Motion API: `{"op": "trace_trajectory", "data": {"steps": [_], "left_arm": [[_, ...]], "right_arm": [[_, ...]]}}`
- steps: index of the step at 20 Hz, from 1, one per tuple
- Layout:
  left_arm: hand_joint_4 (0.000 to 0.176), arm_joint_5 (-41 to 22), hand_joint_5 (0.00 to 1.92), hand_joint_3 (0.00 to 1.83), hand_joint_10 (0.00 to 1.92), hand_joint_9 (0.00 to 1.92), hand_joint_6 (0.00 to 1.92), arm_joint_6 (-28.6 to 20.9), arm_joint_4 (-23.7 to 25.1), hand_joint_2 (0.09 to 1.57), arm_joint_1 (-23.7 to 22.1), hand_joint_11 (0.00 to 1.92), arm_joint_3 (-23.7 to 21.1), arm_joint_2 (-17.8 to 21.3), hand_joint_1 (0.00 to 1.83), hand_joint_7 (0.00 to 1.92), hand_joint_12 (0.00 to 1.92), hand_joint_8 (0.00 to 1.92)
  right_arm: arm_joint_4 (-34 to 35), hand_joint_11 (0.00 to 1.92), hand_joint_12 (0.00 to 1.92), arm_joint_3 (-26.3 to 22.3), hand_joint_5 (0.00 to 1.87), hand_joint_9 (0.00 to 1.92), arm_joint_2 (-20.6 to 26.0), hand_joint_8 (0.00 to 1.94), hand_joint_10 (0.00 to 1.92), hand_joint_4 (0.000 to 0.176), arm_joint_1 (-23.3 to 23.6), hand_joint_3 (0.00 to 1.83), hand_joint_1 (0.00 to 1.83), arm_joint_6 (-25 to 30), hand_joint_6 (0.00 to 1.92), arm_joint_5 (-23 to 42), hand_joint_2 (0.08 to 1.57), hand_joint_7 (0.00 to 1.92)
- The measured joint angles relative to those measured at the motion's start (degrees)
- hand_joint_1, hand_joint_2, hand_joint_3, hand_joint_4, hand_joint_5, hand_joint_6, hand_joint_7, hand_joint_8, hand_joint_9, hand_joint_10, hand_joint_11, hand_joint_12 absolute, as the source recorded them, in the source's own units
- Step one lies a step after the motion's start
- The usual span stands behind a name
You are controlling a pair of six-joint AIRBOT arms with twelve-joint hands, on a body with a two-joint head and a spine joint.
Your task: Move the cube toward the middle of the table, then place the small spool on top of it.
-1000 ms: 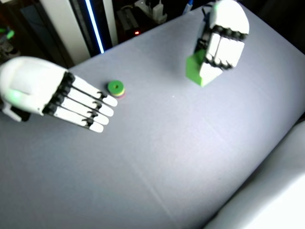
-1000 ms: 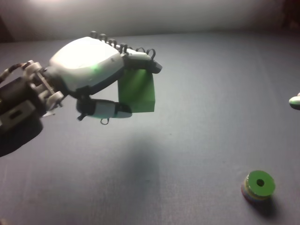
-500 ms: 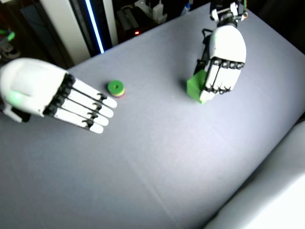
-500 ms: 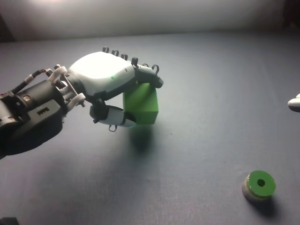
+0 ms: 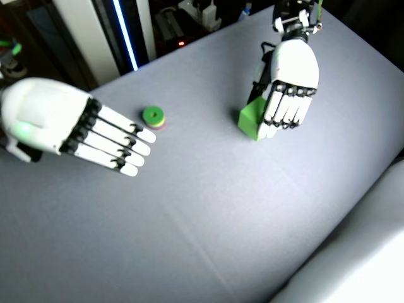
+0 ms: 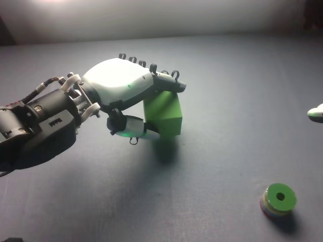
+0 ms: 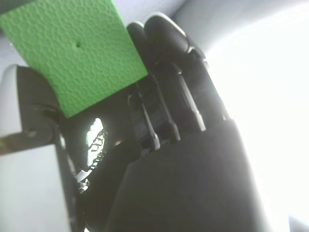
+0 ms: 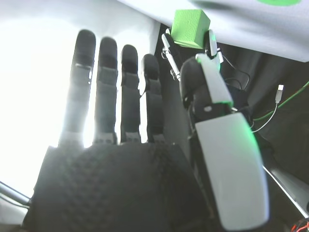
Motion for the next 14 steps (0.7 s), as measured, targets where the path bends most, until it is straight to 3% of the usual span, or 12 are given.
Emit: {"op": "trace_trajectory", "data": {"steps": [1,3,4,6,7,8,10,13,14], "left_arm": [[0.083,-0.02,0.36,0.00,0.04,0.66,0.00,0.00,0.02,0.92,0.00,0.45,0.00,0.00,0.88,0.43,0.89,0.00],[0.132,0.15,0.26,0.00,0.00,0.51,0.00,-0.02,-0.02,0.89,0.24,0.21,0.00,0.00,0.86,0.32,1.01,0.00],[0.147,0.20,0.22,0.00,0.00,0.41,0.00,0.00,0.02,0.87,0.24,0.09,0.00,0.00,0.85,0.25,1.06,0.00],[0.145,0.11,0.17,0.00,0.00,0.29,0.00,0.00,-0.02,0.86,0.24,0.00,0.00,0.00,0.87,0.16,1.04,0.00],[0.145,-0.17,0.13,0.00,0.00,0.22,0.00,0.00,-0.04,0.85,0.44,0.00,-0.04,0.09,0.84,0.11,0.93,0.00],[0.165,-0.81,0.10,0.00,0.00,0.16,0.00,0.02,-0.68,0.83,1.01,0.00,-0.81,0.70,0.83,0.09,0.83,0.00],[0.176,-3.21,0.06,0.00,0.00,0.01,0.00,0.04,-1.20,0.83,2.60,0.00,-3.48,3.41,0.81,0.00,0.35,0.00],[0.176,-9.86,0.03,0.00,0.00,0.02,0.00,0.66,-3.02,0.84,6.40,0.00,-7.91,9.07,0.65,0.00,0.33,0.00],[0.176,-11.67,0.03,0.00,0.00,0.01,0.00,0.68,-3.93,0.84,8.04,0.00,-9.42,10.97,0.61,0.00,0.31,0.00]], "right_arm": [[-0.17,0.48,0.33,0.02,0.50,0.57,0.00,0.00,0.00,0.000,0.00,0.00,0.78,0.00,0.00,0.04,1.33,0.54],[-0.13,0.47,0.33,0.02,0.50,0.57,0.00,0.00,0.00,0.000,0.00,0.00,0.79,0.00,0.00,-0.04,1.33,0.54],[-0.15,0.47,0.33,0.02,0.50,0.57,0.00,0.00,0.00,0.000,0.00,0.00,0.79,0.00,0.00,-0.04,1.33,0.54],[-0.22,0.48,0.33,0.02,0.51,0.59,0.00,0.01,0.01,0.000,0.02,0.00,0.77,0.00,0.00,-0.04,1.33,0.55],[-0.42,0.49,0.34,0.02,0.51,0.59,0.00,0.00,0.01,0.000,0.24,0.00,0.75,0.00,0.00,-0.33,1.33,0.55],[-0.87,0.49,0.34,0.07,0.51,0.59,-0.02,0.00,0.01,0.000,0.46,0.00,0.74,0.07,0.00,-0.52,1.33,0.55],[-3.19,0.48,0.45,0.15,0.49,0.61,0.00,0.00,0.00,0.000,2.21,0.00,0.70,0.81,0.00,-1.86,1.33,0.54],[-9.62,0.30,0.66,0.22,0.46,0.53,-0.02,0.00,0.00,0.000,6.71,0.00,0.65,1.57,0.00,-4.37,1.29,0.51],[-11.80,0.23,0.71,0.22,0.45,0.49,0.00,0.00,0.00,0.012,7.87,0.00,0.63,2.32,0.00,-5.51,1.27,0.49]]}}
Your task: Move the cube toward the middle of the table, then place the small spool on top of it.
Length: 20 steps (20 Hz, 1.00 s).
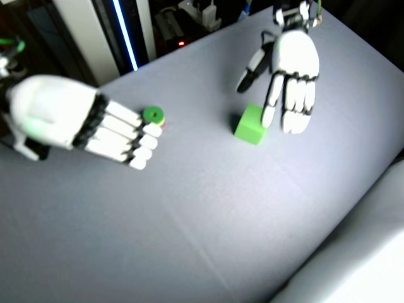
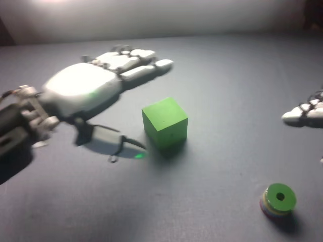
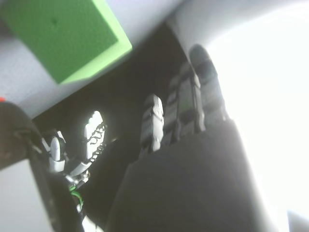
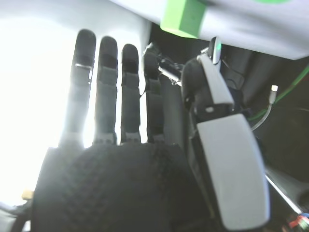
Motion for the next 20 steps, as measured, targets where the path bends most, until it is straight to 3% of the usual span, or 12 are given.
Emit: {"op": "trace_trajectory", "data": {"steps": [2,3,4,5,6,8,9,11,12,13,14,20], "left_arm": [[0.176,-2.73,0.02,0.00,0.00,0.00,0.00,0.17,-0.59,0.83,2.93,0.00,-2.67,3.21,0.56,0.00,0.05,0.00],[0.176,-4.46,0.01,0.00,0.00,0.00,0.00,0.48,-0.98,0.83,4.87,0.00,-4.79,5.51,0.56,0.00,0.01,0.00],[0.176,-5.95,0.00,0.00,0.00,0.00,0.00,0.98,-0.94,0.84,6.36,0.00,-6.10,6.86,0.48,0.00,0.00,0.00],[0.176,-7.63,0.00,0.00,0.00,0.00,0.00,1.46,-1.14,0.83,8.39,0.00,-7.69,8.46,0.54,0.00,0.00,0.00],[0.176,-8.68,0.00,0.00,0.00,0.00,0.00,1.62,-1.44,0.83,10.03,0.00,-9.01,9.81,0.59,0.00,0.00,0.00],[0.176,-10.47,0.00,0.00,0.00,0.00,0.00,1.97,-2.97,0.84,12.92,0.00,-10.69,11.78,0.62,0.00,0.00,0.00],[0.176,-11.96,0.00,0.01,0.00,0.00,0.00,2.12,-4.61,0.86,14.64,0.00,-11.28,12.68,0.62,0.00,0.00,0.00],[0.176,-13.31,0.00,0.01,0.00,0.00,0.00,2.19,-6.01,0.86,15.96,0.00,-11.87,13.25,0.65,0.00,0.00,0.00],[0.176,-14.14,0.00,0.01,0.00,0.00,0.00,2.16,-6.29,0.87,16.55,0.00,-12.17,13.57,0.64,0.00,0.00,0.00],[0.176,-14.82,0.00,0.01,0.00,0.00,0.00,2.16,-6.21,0.87,16.98,0.00,-12.50,13.81,0.64,0.00,0.00,0.00],[0.176,-15.69,0.00,0.01,0.00,0.00,0.00,2.12,-6.32,0.87,17.35,0.00,-12.90,13.84,0.64,0.00,0.00,0.00],[0.176,-17.42,0.00,0.01,0.00,0.00,0.00,2.16,-7.26,0.89,19.85,0.00,-14.12,13.86,0.62,0.00,0.00,0.00]], "right_arm": [[-4.13,0.25,0.89,0.04,0.44,0.56,-0.02,0.00,0.01,0.041,1.77,0.00,0.58,1.62,0.00,-2.60,1.20,0.49],[-7.39,0.22,0.93,0.04,0.42,0.56,-0.02,0.00,0.00,0.058,3.17,0.00,0.55,2.80,0.00,-4.50,1.19,0.47],[-9.51,0.22,0.94,0.04,0.43,0.57,-0.02,0.00,0.00,0.040,3.96,0.00,0.61,3.69,0.00,-5.62,1.17,0.46],[-12.22,0.25,0.99,0.04,0.45,0.61,-0.04,0.00,0.01,0.024,5.25,0.00,0.73,4.87,0.00,-7.32,1.14,0.48],[-14.60,0.23,0.99,0.15,0.45,0.60,-0.26,0.00,0.00,0.048,6.36,0.00,0.75,5.70,0.00,-9.09,1.11,0.48],[-18.71,0.26,0.92,0.39,0.41,0.58,-1.03,0.00,0.00,0.044,8.33,0.00,0.81,6.56,0.00,-13.40,1.07,0.46],[-21.46,0.25,0.94,0.42,0.42,0.59,-1.88,0.00,0.00,0.067,9.18,0.00,0.84,7.30,0.00,-15.96,1.02,0.47],[-24.44,0.22,0.99,0.90,0.43,0.60,-2.73,0.00,0.00,0.067,9.86,0.00,0.85,9.05,0.00,-17.75,1.01,0.47],[-25.94,0.20,0.99,1.62,0.45,0.60,-3.50,0.01,0.00,0.021,10.45,0.00,0.89,10.51,0.01,-19.06,0.99,0.49],[-26.40,0.20,0.99,2.14,0.46,0.59,-4.00,0.01,0.00,0.018,10.73,0.00,0.92,10.99,0.01,-20.09,0.97,0.49],[-26.40,0.16,0.97,2.56,0.47,0.58,-4.57,0.00,0.00,0.028,10.88,0.00,0.95,10.99,0.01,-20.81,0.98,0.49],[-27.52,0.19,0.93,3.85,0.63,0.65,-7.30,0.01,0.01,0.021,11.72,0.00,1.00,11.21,0.01,-23.98,1.00,0.59]]}}
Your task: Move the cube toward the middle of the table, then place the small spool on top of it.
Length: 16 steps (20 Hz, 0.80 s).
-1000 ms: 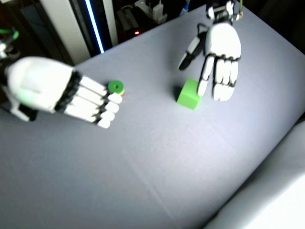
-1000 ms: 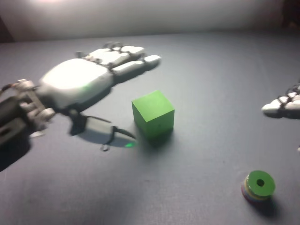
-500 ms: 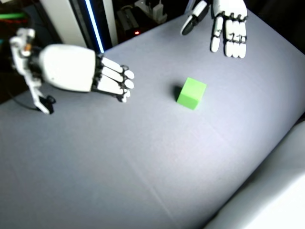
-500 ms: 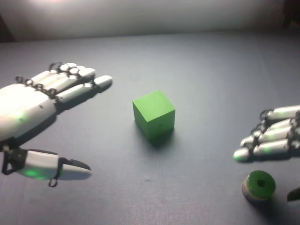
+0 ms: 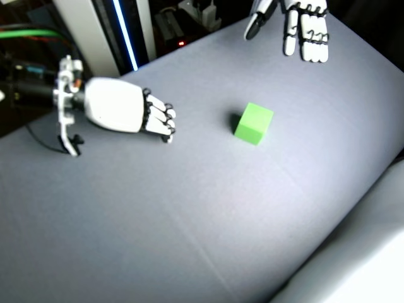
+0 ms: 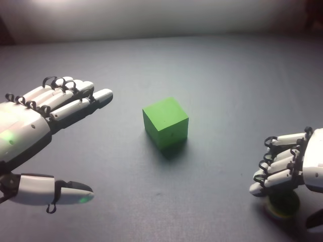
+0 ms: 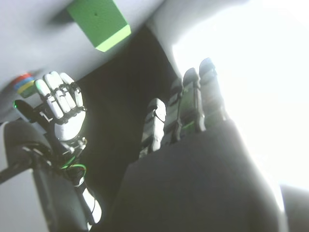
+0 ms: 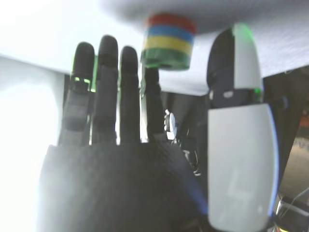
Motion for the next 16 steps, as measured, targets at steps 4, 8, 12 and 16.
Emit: {"op": "trace_trajectory", "data": {"steps": [4,8,12,16], "left_arm": [[0.176,-0.61,0.02,0.00,0.00,0.00,0.00,-0.02,-0.20,0.88,0.13,0.00,0.00,0.11,0.62,0.00,0.00,0.00],[0.176,-0.66,0.01,0.01,0.00,0.00,0.00,-0.02,-0.35,0.90,0.15,0.00,0.00,0.11,0.61,0.00,0.00,0.00],[0.176,-0.72,0.02,0.00,0.00,0.00,0.01,-0.02,-0.33,0.89,0.22,0.00,0.00,0.11,0.62,0.00,0.00,0.00],[0.176,-0.90,0.01,0.00,0.00,0.00,0.00,-0.02,-0.61,0.89,0.59,0.00,0.00,0.11,0.61,0.00,0.00,0.00]], "right_arm": [[-0.15,0.37,1.22,0.57,0.78,0.83,-0.90,0.04,0.28,0.000,0.83,0.00,1.10,0.00,0.01,-0.90,0.98,0.85],[-0.20,0.44,1.59,0.61,0.84,0.60,-1.29,0.57,1.33,0.000,1.42,0.00,1.06,-0.07,0.01,-0.90,0.99,0.77],[-0.20,0.55,1.68,0.61,0.92,0.65,-1.38,1.07,1.52,0.000,1.42,0.00,1.04,-0.17,0.01,-0.81,0.99,0.64],[0.00,0.72,1.92,0.83,1.06,0.78,-1.73,1.79,1.92,0.000,1.49,0.00,1.14,-0.17,0.84,-0.72,1.07,0.69]]}}
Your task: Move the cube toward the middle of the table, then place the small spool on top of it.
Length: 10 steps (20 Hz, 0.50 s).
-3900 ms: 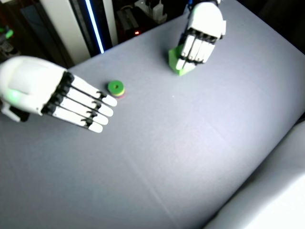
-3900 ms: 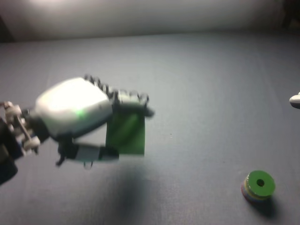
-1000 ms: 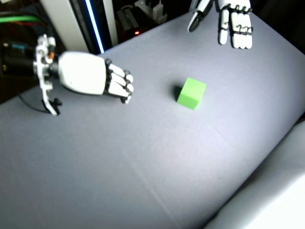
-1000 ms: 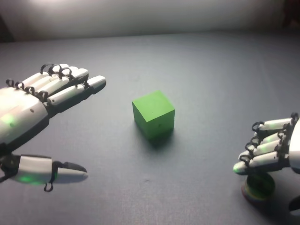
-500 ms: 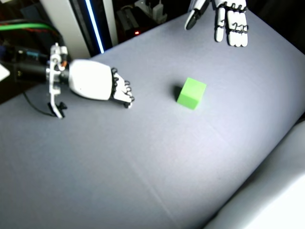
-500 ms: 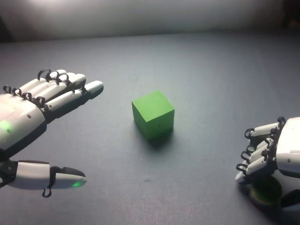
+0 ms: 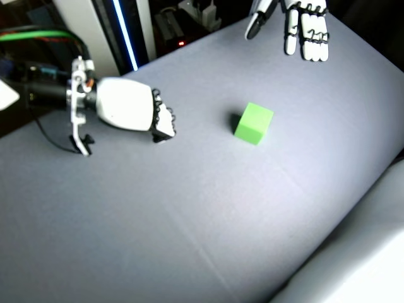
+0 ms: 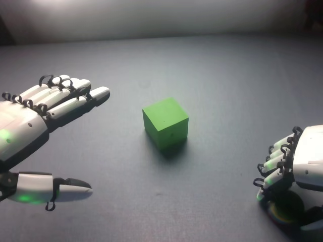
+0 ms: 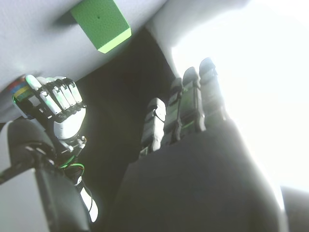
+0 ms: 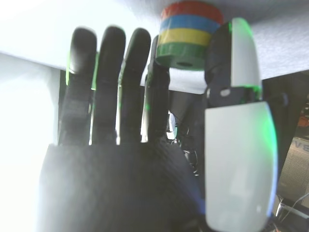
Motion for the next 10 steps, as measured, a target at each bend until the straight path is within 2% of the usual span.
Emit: {"op": "trace_trajectory", "data": {"steps": [1,3,4,5,6,7,8,9,10], "left_arm": [[0.176,0.00,0.01,0.00,0.00,0.00,0.00,0.00,-0.09,0.88,0.20,0.00,0.00,0.00,0.62,0.00,0.00,0.00],[0.176,0.26,0.02,0.00,0.00,0.00,0.00,-0.02,-0.17,0.88,0.33,0.00,0.00,0.00,0.63,0.00,0.00,0.00],[0.176,0.15,0.02,0.00,0.00,0.00,0.00,0.00,-0.28,0.88,0.50,0.00,0.00,0.00,0.62,0.00,0.00,0.00],[0.176,0.11,0.01,0.00,0.00,0.00,0.00,0.00,-0.42,0.88,0.59,0.00,0.00,0.00,0.61,0.00,0.00,0.00],[0.176,0.13,0.02,0.00,0.00,0.00,0.00,0.00,-0.52,0.88,0.63,0.00,0.00,-0.02,0.62,0.00,0.00,0.00],[0.176,0.13,0.02,0.00,0.00,0.00,0.00,0.00,-0.52,0.88,0.63,0.00,0.00,0.00,0.62,0.00,0.00,0.00],[0.176,0.09,0.02,0.00,0.00,0.00,0.00,-0.02,-0.57,0.87,0.63,0.00,0.00,0.00,0.63,0.00,0.00,0.00],[0.176,0.09,0.03,0.00,0.00,0.00,0.01,-0.04,-0.63,0.87,0.63,0.00,0.00,0.00,0.66,0.00,0.00,0.00],[0.176,-0.09,0.03,0.00,0.00,0.00,0.01,-0.11,-0.63,0.87,0.92,0.00,0.00,0.00,0.67,0.00,0.00,0.00]], "right_arm": [[-0.07,0.82,1.92,0.00,1.10,0.85,-0.04,1.90,1.92,0.000,0.17,0.00,1.17,-0.02,0.78,-0.04,1.06,0.71],[-0.02,0.85,1.92,0.35,1.10,0.86,-0.17,1.88,1.92,0.000,0.57,0.00,1.18,-0.02,0.78,-0.13,1.06,0.74],[0.59,0.74,1.84,0.76,1.05,0.84,-0.28,1.52,1.69,0.000,0.87,0.00,1.24,-0.09,0.64,0.11,1.12,0.85],[1.77,0.80,1.78,1.14,1.08,0.92,-0.42,1.25,1.56,0.000,1.42,0.00,1.19,-0.68,0.75,0.24,1.08,0.90],[3.30,0.95,1.72,1.60,1.10,1.02,-0.52,1.09,1.44,0.000,2.21,0.00,1.19,-1.75,0.75,0.44,1.06,0.96],[5.07,0.95,1.72,2.05,1.10,1.02,-0.66,1.09,1.44,0.000,3.06,0.00,1.19,-3.02,0.75,0.68,1.06,0.96],[7.10,0.82,1.72,2.95,1.10,0.88,-1.36,1.35,1.40,0.000,4.35,0.00,1.24,-4.57,0.58,1.07,1.11,0.87],[7.98,0.85,1.79,3.80,1.09,0.89,-2.12,1.36,1.51,0.000,5.64,0.00,1.19,-4.85,0.74,1.33,1.08,0.85],[8.31,0.94,1.90,4.70,1.09,0.92,-3.17,1.56,1.79,0.000,7.04,0.00,1.19,-4.87,0.77,1.49,1.06,0.85]]}}
